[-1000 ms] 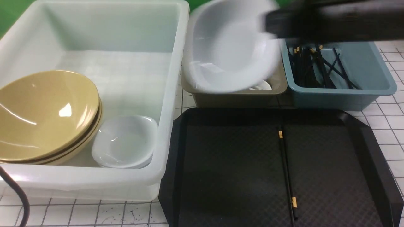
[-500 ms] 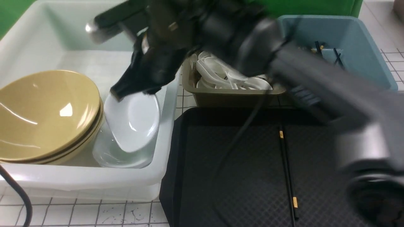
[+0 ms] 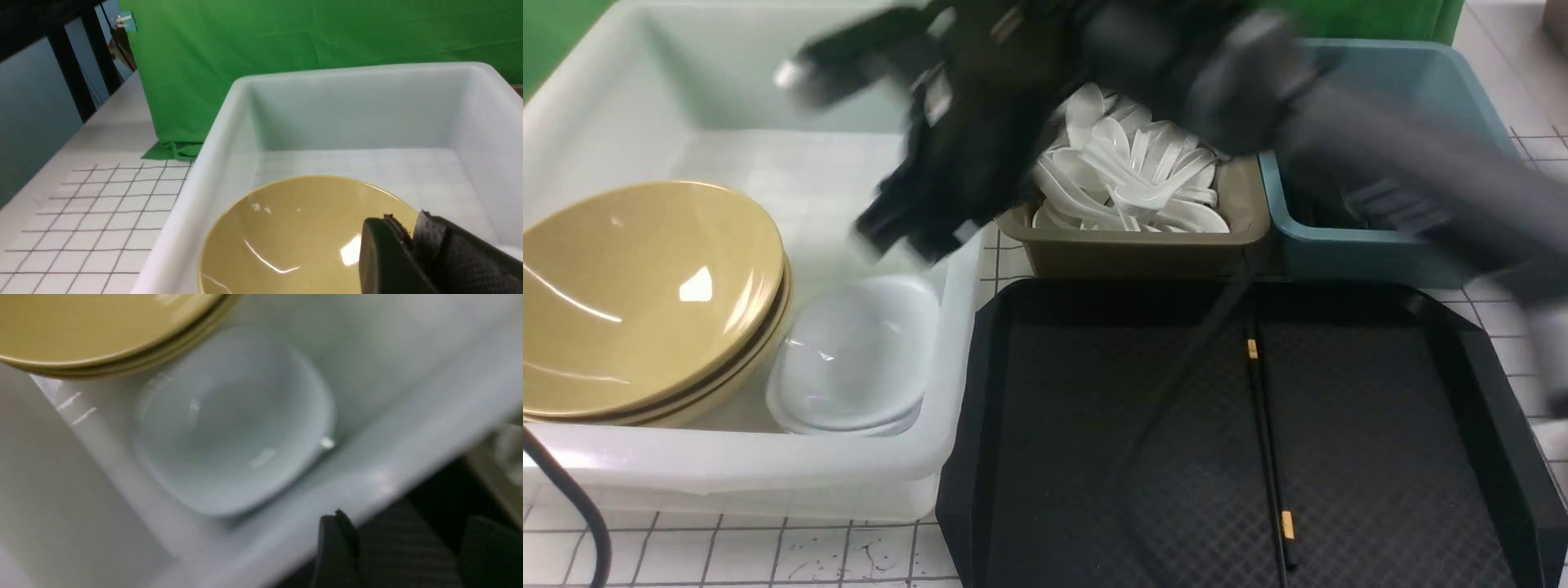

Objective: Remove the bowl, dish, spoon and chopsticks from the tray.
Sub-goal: Use the right arm to put the plate into the large storage box on the left, then use the right arm to grab a chopstick

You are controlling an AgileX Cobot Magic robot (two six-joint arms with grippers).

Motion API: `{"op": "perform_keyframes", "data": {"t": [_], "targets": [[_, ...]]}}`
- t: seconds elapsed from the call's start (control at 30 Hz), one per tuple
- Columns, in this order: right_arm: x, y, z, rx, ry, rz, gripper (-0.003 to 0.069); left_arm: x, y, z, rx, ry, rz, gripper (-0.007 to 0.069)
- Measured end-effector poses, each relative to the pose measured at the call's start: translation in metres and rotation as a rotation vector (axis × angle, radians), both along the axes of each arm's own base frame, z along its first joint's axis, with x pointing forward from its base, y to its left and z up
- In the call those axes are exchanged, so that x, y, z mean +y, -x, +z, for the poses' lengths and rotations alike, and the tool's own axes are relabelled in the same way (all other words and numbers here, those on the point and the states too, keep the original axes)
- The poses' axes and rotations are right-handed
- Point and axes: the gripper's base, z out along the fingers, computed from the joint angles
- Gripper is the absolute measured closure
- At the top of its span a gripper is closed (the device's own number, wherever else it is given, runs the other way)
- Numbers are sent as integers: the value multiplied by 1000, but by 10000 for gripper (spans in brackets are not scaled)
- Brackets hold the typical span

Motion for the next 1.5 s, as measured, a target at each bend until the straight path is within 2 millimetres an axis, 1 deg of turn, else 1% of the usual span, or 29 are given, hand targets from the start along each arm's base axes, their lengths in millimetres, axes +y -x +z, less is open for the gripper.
{"op": "perform_keyframes", "data": {"t": [0.03, 0.07, 0.1, 0.13, 0.17, 0.2, 0.23, 0.27, 0.3, 0.33, 0.4, 0.43, 0.47, 0.53, 0.63, 0.67, 0.73, 0.8, 0.83, 0.87, 0.93, 0.97, 1.0, 1.13, 1.23, 1.3, 1.33, 1.4, 1.5], "targets": [[-23, 2, 14, -19, 5, -29, 216, -1, 0, 0, 0, 14, -4, 564], [-52, 5, 20, -15, 24, -71, 211, -1, 0, 0, -2, 34, -9, 563], [-74, 7, 26, -18, 32, -110, 211, -2, 0, 0, -3, 43, -11, 563], [-94, 10, 22, 5, 57, -151, 209, -2, 0, 0, -4, 48, -13, 563], [-105, 11, 16, 26, 76, -175, 209, -2, 0, 0, -5, 50, -14, 563], [-121, 15, -3, 88, 125, -217, 209, -2, -1, -1, -9, 55, -17, 563], [-133, 17, -16, 127, 150, -251, 209, -3, -1, -2, -10, 57, -19, 563], [-144, 24, -52, 208, 202, -282, 209, -3, -2, -5, -8, 59, -22, 563], [-147, 27, -66, 231, 214, -291, 209, -3, -3, -7, -9, 61, -24, 563], [-150, 32, -88, 264, 227, -301, 209, -3, -4, -11, -6, 64, -27, 563], [-153, 40, -118, 300, 228, -320, 209, -4, -6, -17, -13, 72, -35, 563], [-153, 42, -124, 305, 226, -321, 209, -4, -7, -18, -15, 75, -37, 563], [-155, 46, -142, 316, 217, -339, 209, -5, -8, -23, -23, 83, -43, 563], [-157, 49, -161, 323, 207, -362, 214, -6, -10, -28, -33, 89, -50, 563], [-155, 47, -178, 331, 202, -376, 242, -6, -11, -32, -50, 89, -57, 563], [-154, 45, -180, 327, 197, -379, 251, -6, -12, -32, -50, 89, -57, 563], [-152, 43, -187, 326, 188, -380, 280, -6, -12, -32, -50, 90, -57, 563], [-150, 41, -195, 337, 178, -388, 328, -6, -12, -32, -56, 92, -58, 563], [-150, 41, -197, 340, 180, -384, 342, -6, -12, -32, -57, 92, -59, 563], [-149, 40, -197, 336, 182, -367, 379, -6, -12, -32, -57, 92, -59, 563], [-147, 41, -197, 330, 193, -329, 428, -6, -12, -32, -58, 92, -59, 563], [-144, 43, -197, 319, 208, -278, 484, -6, -12, -32, -57, 92, -59, 563], [-142, 44, -197, 315, 217, -250, 507, -6, -12, -32, -57, 92, -59, 563], [-136, 47, -196, 299, 239, -167, 519, -7, -12, -32, -59, 95, -59, 563], [-133, 52, -191, 290, 247, -109, 526, -7, -12, -31, -62, 97, -60, 563], [-132, 57, -180, 265, 236, -83, 594, -7, -12, -31, -64, 98, -61, 563], [-132, 59, -174, 250, 228, -76, 612, -7, -12, -31, -64, 98, -61, 563], [-133, 60, -164, 227, 211, -74, 622, -7, -12, -31, -64, 99, -61, 563], [-134, 62, -159, 210, 207, -60, 623, -7, -12, -31, -64, 99, -61, 563]]}}
